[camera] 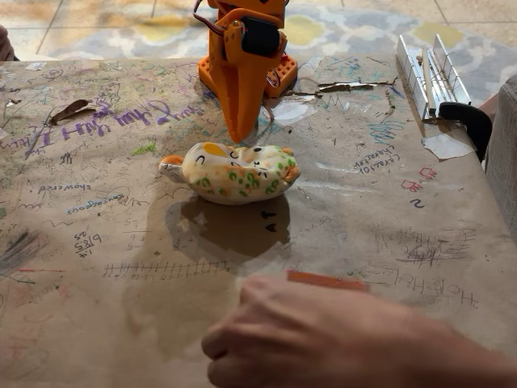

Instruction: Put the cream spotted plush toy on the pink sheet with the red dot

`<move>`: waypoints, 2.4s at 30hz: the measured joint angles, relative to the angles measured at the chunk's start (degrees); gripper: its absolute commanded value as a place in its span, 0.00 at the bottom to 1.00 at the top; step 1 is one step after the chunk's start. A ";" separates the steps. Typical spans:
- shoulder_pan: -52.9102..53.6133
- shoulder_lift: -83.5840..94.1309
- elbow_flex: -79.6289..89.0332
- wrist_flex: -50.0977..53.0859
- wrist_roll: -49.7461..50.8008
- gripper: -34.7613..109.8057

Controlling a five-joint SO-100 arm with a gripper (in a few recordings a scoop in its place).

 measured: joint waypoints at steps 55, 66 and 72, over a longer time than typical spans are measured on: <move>0.00 0.00 0.00 0.18 0.00 0.24; 0.00 0.00 0.00 -0.35 2.02 0.24; 4.22 -1.49 -1.58 -2.72 6.15 0.24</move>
